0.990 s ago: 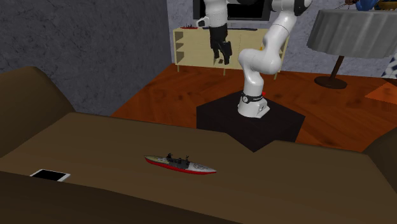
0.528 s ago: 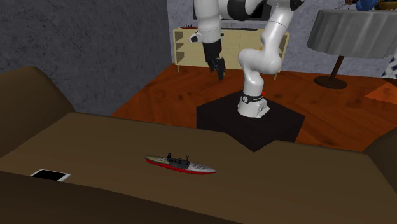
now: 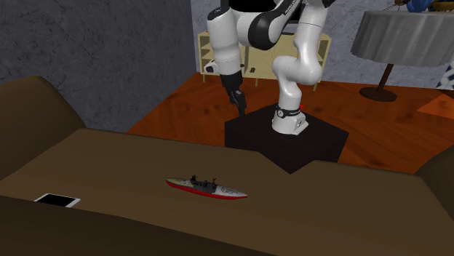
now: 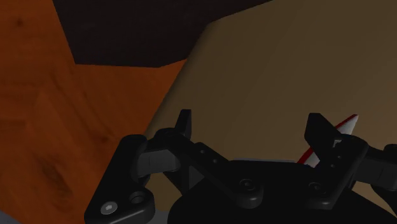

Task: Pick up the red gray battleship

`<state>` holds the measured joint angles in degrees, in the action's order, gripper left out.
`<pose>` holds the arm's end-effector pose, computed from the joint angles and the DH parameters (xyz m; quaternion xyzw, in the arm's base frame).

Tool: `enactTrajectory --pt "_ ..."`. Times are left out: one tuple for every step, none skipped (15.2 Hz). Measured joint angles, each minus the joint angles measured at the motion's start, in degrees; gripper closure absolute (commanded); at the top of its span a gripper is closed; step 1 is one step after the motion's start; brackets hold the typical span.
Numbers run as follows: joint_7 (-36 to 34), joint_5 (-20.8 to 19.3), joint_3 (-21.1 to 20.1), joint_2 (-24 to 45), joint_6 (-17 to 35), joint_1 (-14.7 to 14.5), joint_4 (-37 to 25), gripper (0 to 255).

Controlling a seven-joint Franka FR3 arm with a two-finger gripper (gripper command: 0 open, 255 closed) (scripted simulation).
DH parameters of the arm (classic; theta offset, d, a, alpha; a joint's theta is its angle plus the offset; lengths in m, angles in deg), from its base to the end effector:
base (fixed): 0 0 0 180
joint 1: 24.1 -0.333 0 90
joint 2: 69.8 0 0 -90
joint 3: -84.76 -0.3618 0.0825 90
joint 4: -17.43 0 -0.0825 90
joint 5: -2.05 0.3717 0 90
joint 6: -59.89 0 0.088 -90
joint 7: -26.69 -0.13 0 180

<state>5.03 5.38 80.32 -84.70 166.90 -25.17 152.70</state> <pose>0.4023 0.0456 0.4400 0.9811 -0.1535 -0.1172 0.0110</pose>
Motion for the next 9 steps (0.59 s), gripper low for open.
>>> enactTrajectory --pt "-0.9 0.2 -0.4 2.0 1.4 -0.2 -0.6 0" --pt "-1.7 0.1 -0.7 4.6 2.4 -0.3 -2.3 0" --pt "-2.2 0.1 -0.9 6.5 3.4 -0.3 -3.2 0" --pt "-3.0 0.2 -1.2 8.0 4.0 -0.5 -4.0 0" --pt "-3.8 0.1 -1.4 10.3 5.2 -0.6 -5.2 0" --pt "-4.6 0.0 -1.7 12.4 6.6 -0.8 -5.9 0" --pt "-5.2 -0.2 -1.8 15.2 7.4 -0.8 -7.9 0" --pt "-6.0 -0.4 -1.9 17.8 8.0 -1.0 -9.9 0" --pt "-6.6 -0.6 -2.0 20.4 8.6 -1.1 -12.0 0"
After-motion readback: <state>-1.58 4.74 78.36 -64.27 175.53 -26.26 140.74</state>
